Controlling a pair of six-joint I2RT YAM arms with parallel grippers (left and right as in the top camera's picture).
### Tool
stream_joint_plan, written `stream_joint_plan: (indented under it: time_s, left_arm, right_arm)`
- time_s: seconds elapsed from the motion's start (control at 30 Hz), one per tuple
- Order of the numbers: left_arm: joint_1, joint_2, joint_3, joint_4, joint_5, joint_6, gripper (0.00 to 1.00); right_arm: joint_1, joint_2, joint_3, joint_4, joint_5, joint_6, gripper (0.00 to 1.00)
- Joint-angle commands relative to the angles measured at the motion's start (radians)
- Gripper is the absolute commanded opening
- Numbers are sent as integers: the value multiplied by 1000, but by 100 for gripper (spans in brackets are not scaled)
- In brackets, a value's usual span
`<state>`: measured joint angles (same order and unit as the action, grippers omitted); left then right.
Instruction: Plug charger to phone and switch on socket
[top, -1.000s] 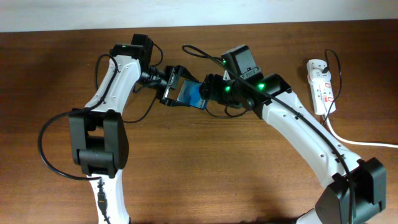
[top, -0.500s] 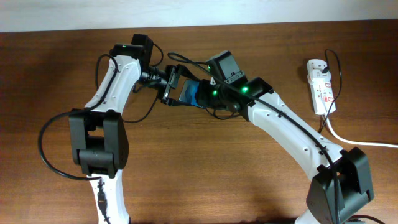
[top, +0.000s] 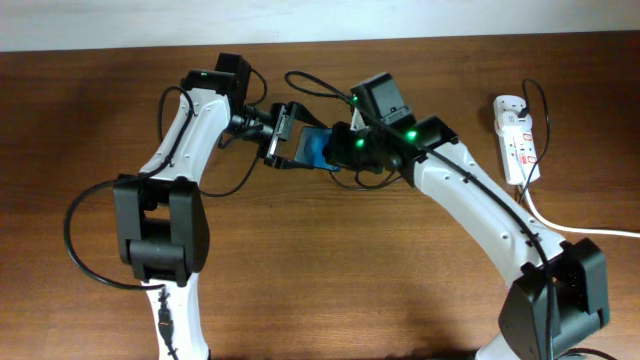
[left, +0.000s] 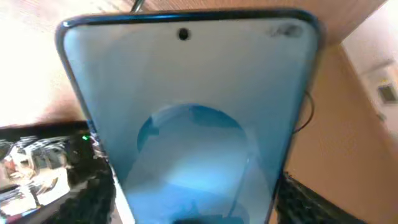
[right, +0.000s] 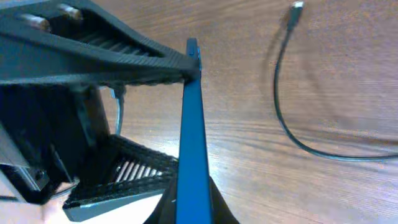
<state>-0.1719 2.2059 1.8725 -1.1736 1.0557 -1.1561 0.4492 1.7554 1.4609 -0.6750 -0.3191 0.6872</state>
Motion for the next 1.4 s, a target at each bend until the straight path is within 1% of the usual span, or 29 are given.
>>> stream_joint_plan:
  time_s: [0.0, 0.07, 0.1, 0.13, 0.17, 0.2, 0.23, 0.27, 0.33, 0.37, 0.43, 0.47, 0.53, 0.57, 0.63, 0.67, 0.73, 0.77, 0.83, 0.9, 0.93, 0.97, 1.03, 1.07, 1.13, 1.2, 1.23, 1.3, 1.37]
  left_arm:
    - [17, 4, 24, -9, -5, 93, 99]
    - [17, 4, 24, -9, -5, 133, 99]
    - [18, 4, 24, 3, -5, 176, 99]
    - [18, 4, 24, 40, -3, 244, 100]
    - [18, 4, 24, 100, 24, 356, 100]
    - [18, 4, 24, 177, 48, 526, 85]
    - [31, 4, 24, 190, 63, 594, 94]
    - [46, 4, 24, 216, 114, 658, 99]
    - [75, 4, 24, 297, 238, 680, 99]
    - [84, 4, 24, 330, 299, 675, 99]
    - [85, 4, 24, 394, 403, 596, 99]
    - [85, 4, 24, 423, 420, 566, 99]
    - [83, 4, 24, 449, 422, 452, 99]
    - [83, 4, 24, 449, 422, 414, 100]
    - [83, 4, 24, 451, 410, 294, 99]
    - [83, 4, 24, 483, 398, 240, 100]
    - [75, 4, 24, 493, 368, 184, 100]
    - [69, 4, 24, 494, 349, 171, 93]
    - [67, 4, 24, 500, 308, 137, 90]
    - [67, 4, 24, 545, 253, 39, 84]
    - [67, 4, 24, 601, 226, -27, 79]
    - [67, 4, 24, 638, 207, -66, 77]
    - [67, 4, 24, 669, 156, -146, 67]
    - [67, 4, 24, 669, 144, -163, 64]
    - [67, 4, 24, 669, 124, -202, 44]
    - [67, 4, 24, 669, 121, -233, 33]
    - [64, 4, 24, 669, 122, -248, 32]
    - [48, 4, 24, 669, 125, -265, 32]
    - [29, 4, 24, 671, 125, -269, 28]
  right_arm:
    - [-95, -31, 17, -2, 53, -19, 4]
    - [-112, -31, 17, -1, 38, -32, 4]
    - [-127, -37, 17, 10, 18, -55, 4]
    - [-143, -45, 18, 24, -9, -71, 4]
    - [-176, -65, 20, 50, -57, -86, 4]
    - [-220, -90, 21, 76, -110, -85, 4]
    - [-264, -105, 21, 114, -152, -47, 4]
    - [-294, -107, 21, 151, -168, 5, 4]
    - [-310, -96, 19, 244, -172, 120, 4]
    - [-296, -80, 19, 306, -171, 253, 4]
    - [-261, -55, 19, 344, -124, 484, 4]
    - [-236, -45, 19, 400, -114, 550, 4]
    - [-161, -29, 19, 479, 20, 699, 4]
    - [-133, -27, 19, 492, 76, 725, 4]
    - [-64, -14, 19, 500, 200, 792, 4]
    - [-37, 0, 19, 501, 224, 821, 4]
    - [-2, 21, 19, 515, 231, 822, 4]
    - [16, 33, 19, 515, 235, 823, 4]
    - [35, 37, 19, 507, 244, 822, 4]
    - [48, 37, 19, 507, 250, 822, 4]
    - [49, 37, 19, 506, 249, 822, 4]
    - [49, 37, 19, 507, 249, 822, 4]
    - [49, 37, 19, 507, 244, 822, 4]
    - [49, 37, 19, 507, 241, 822, 4]
    - [49, 37, 19, 507, 240, 822, 4]
    - [49, 37, 19, 507, 233, 822, 4]
    - [49, 37, 19, 508, 234, 822, 4]
    - [54, 37, 19, 520, 235, 829, 4]
    - [68, 37, 19, 538, 237, 864, 4]
